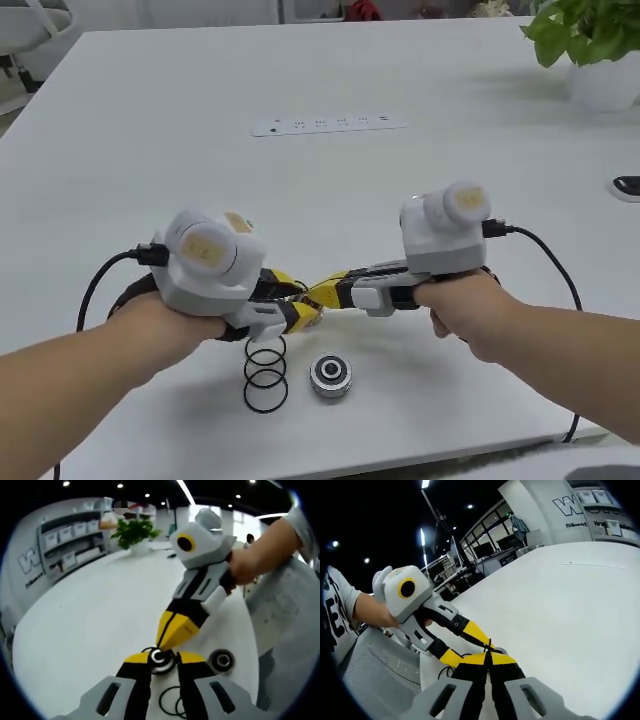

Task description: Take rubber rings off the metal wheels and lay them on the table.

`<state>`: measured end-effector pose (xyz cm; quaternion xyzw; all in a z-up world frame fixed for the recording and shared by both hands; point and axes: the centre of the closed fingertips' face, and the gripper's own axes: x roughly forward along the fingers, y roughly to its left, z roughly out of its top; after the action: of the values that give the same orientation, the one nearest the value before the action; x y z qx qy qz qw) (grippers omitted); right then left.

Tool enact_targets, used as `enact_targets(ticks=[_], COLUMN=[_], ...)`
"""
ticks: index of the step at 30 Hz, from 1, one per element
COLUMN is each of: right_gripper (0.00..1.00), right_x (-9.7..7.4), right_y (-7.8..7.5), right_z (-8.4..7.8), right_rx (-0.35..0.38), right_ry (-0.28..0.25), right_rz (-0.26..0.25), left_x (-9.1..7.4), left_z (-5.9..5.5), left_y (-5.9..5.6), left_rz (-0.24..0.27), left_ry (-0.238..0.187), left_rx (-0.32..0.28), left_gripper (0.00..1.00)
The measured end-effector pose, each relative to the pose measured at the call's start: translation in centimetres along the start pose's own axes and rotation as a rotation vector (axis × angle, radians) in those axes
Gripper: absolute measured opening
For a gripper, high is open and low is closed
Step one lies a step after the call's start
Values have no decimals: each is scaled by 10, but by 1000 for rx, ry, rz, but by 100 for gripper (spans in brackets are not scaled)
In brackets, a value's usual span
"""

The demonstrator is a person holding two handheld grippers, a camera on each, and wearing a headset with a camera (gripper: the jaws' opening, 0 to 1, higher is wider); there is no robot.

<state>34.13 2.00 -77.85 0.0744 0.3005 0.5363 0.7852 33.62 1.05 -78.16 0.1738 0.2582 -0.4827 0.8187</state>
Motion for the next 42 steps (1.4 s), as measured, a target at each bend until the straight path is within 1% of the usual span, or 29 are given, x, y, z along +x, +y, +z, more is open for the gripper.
enact_targets(ticks=[3, 12, 17, 21, 26, 30, 35, 42], right_gripper=[0, 0, 0, 0, 0, 0, 0, 0], right_x=[-1, -2, -3, -3, -3, -2, 0, 4], right_y=[1, 2, 6, 8, 10, 12, 17, 24], right_z=[2, 3, 5, 6, 7, 7, 9, 10], right_rx=[4, 8, 9, 8, 8, 9, 10, 11], right_ry=[-6, -12, -15, -17, -20, -21, -28, -27], right_rz=[2, 9, 16, 24, 31, 37, 51, 72], left_x=[-4, -22, -32, -41, -53, -60, -67, -79], left_z=[3, 10, 13, 18, 21, 21, 20, 9], left_y=[-1, 2, 4, 1, -2, 0, 0, -2], left_rz=[-3, 5, 8, 9, 13, 22, 28, 29], left_ry=[-11, -56, -77, -102, -123, -137, -144, -131], left_rx=[-2, -25, -34, -40, -45, -52, -56, -37], left_gripper=[23, 31, 35, 38, 43, 46, 50, 55])
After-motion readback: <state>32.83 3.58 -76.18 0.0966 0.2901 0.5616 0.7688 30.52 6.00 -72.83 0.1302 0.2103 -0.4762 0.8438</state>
